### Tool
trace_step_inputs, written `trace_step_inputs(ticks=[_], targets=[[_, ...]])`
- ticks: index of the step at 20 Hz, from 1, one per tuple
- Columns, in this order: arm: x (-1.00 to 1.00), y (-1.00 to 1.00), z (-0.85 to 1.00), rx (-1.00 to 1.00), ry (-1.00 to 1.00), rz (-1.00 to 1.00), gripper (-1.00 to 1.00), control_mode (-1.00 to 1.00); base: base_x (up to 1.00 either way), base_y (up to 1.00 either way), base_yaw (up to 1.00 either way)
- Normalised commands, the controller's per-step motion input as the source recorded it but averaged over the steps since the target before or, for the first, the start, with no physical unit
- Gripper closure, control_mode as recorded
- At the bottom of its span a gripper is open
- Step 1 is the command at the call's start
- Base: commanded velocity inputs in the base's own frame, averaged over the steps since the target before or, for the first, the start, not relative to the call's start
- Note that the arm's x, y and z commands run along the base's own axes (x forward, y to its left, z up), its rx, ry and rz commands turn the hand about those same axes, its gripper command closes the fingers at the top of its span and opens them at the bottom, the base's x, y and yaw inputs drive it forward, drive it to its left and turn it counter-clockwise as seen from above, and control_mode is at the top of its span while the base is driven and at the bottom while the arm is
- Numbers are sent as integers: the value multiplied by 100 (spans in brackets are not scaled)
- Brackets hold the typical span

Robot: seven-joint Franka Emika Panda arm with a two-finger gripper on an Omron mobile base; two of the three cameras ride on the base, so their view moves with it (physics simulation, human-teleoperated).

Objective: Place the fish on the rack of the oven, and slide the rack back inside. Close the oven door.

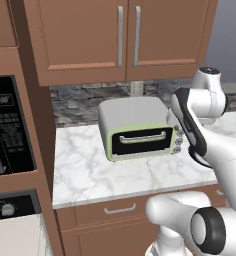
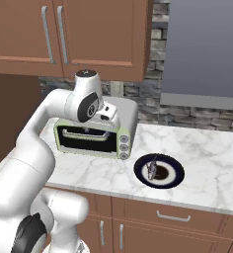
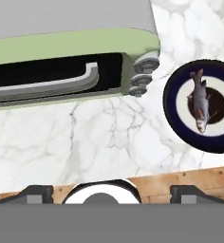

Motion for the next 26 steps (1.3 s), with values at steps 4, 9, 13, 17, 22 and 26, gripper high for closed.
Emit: trace_step_inputs(ticks=[4,9,13,17,22,26], targets=[[0,-84,-55,0,0,-8,-100,-100,0,0,0],[0,-90,-44,0,0,-4,-100,-100,0,0,0],[0,-84,-28,0,-5,-5,-100,-100,0,0,0],[0,-77,-18,-1,-7,-5,-100,-100,0,0,0],[2,-51,-24,-7,-8,-8,-100,-100,0,0,0],[27,-3,-41,-1,-1,-2,-100,-100,0,0,0]])
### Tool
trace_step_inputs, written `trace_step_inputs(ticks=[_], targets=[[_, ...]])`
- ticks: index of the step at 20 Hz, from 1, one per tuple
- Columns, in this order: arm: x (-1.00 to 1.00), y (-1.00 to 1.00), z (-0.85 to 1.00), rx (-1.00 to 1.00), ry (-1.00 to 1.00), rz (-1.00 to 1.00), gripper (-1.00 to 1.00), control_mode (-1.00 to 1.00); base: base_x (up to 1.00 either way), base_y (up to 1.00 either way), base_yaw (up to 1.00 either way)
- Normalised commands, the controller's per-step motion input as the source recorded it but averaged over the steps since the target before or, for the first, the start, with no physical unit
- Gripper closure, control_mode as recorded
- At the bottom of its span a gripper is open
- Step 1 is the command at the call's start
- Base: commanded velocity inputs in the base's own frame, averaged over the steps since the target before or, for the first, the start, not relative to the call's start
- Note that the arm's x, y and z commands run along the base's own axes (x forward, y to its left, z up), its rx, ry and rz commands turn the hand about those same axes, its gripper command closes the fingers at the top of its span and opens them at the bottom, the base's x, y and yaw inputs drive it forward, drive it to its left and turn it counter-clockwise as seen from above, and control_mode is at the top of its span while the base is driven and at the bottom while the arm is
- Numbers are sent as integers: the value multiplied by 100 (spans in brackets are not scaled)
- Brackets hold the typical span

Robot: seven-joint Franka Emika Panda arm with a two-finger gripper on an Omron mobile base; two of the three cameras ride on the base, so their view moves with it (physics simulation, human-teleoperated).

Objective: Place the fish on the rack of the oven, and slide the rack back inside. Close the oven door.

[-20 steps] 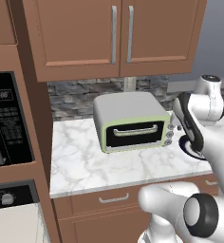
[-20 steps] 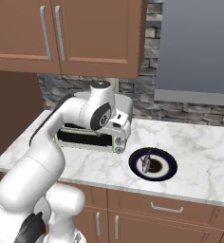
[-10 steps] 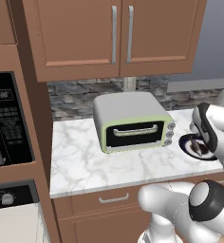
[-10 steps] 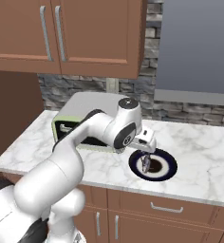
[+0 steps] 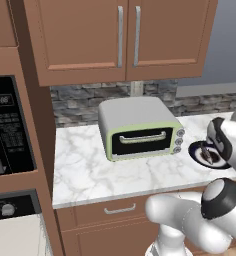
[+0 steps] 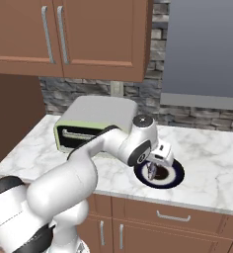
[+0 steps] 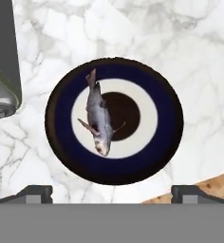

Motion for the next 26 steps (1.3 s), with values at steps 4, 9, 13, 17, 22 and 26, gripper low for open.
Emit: trace_step_inputs(ticks=[4,9,13,17,22,26], targets=[[41,18,-24,0,0,0,-100,-100,0,0,0],[16,5,-35,-3,0,1,-100,-100,0,0,0],[0,-6,-31,-7,0,0,-100,-100,0,0,0],[0,-3,-26,-5,0,0,-100,-100,0,0,0],[16,-7,-39,0,0,3,-100,-100,0,0,0],[41,-7,-34,0,0,9,-100,-100,0,0,0]])
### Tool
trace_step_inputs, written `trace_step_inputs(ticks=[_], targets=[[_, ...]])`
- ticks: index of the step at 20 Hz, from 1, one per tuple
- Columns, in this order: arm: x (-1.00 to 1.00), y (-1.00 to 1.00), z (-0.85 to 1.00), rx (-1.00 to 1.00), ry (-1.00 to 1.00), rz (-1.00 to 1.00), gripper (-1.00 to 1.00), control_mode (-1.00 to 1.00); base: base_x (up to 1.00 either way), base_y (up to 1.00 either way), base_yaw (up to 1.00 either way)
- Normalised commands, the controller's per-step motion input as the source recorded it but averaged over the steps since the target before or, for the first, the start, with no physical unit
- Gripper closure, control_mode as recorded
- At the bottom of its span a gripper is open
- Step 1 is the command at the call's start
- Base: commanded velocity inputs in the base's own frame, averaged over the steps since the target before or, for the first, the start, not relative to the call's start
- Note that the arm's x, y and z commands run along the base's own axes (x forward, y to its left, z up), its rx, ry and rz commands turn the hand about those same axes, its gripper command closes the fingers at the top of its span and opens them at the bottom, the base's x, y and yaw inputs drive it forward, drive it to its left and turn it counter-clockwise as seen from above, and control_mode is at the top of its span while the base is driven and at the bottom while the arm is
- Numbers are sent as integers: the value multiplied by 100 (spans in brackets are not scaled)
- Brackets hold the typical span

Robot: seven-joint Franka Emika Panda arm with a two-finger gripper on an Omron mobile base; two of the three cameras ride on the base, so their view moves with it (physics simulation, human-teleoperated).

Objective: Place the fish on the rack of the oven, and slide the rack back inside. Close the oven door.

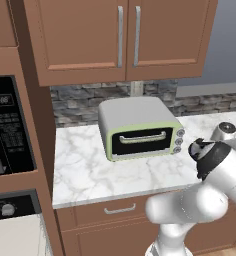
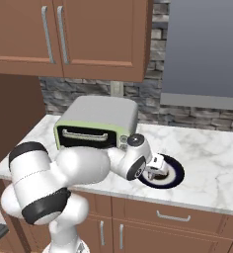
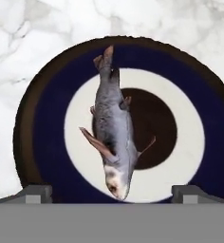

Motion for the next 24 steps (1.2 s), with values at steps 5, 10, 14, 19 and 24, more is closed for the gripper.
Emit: trace_step_inputs(ticks=[5,10,14,19,24], targets=[[35,-34,-29,0,0,8,-100,-100,0,0,0],[22,-53,-19,0,0,6,-100,-100,0,0,0],[41,-10,-31,0,0,8,-100,-100,0,0,0],[4,4,-33,0,-13,0,100,-100,0,0,0],[-19,9,17,0,-4,0,100,-100,0,0,0]])
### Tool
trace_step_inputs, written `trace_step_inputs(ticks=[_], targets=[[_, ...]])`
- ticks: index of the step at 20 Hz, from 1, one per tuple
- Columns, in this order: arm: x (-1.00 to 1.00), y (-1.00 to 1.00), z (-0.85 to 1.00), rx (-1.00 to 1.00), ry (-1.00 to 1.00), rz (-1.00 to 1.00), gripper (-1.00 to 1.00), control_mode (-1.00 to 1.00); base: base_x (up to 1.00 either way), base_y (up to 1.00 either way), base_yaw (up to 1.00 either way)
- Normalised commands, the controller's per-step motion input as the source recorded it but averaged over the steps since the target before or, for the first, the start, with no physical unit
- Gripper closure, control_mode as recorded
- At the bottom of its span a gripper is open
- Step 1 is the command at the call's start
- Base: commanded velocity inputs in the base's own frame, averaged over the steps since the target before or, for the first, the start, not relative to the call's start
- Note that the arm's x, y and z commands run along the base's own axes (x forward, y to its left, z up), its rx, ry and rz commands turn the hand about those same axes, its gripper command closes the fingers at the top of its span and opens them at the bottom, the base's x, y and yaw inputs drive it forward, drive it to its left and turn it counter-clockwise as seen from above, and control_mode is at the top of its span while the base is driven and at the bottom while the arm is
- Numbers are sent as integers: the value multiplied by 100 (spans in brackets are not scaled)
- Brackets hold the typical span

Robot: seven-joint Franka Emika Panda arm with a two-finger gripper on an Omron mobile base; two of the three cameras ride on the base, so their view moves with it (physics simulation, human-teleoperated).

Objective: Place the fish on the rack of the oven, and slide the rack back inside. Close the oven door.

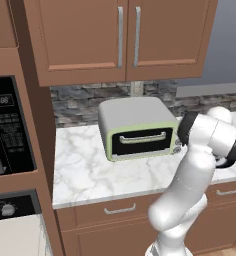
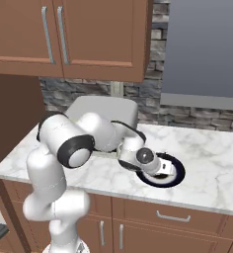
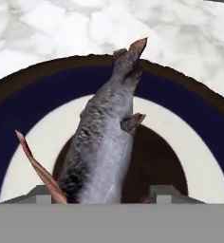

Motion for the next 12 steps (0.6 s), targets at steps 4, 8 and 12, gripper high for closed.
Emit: trace_step_inputs(ticks=[4,8,12], targets=[[-71,0,98,-4,0,3,100,-100,0,0,0],[-70,-1,100,-8,2,2,100,-100,0,0,0],[-60,-10,100,-8,3,4,100,-100,0,0,0]])
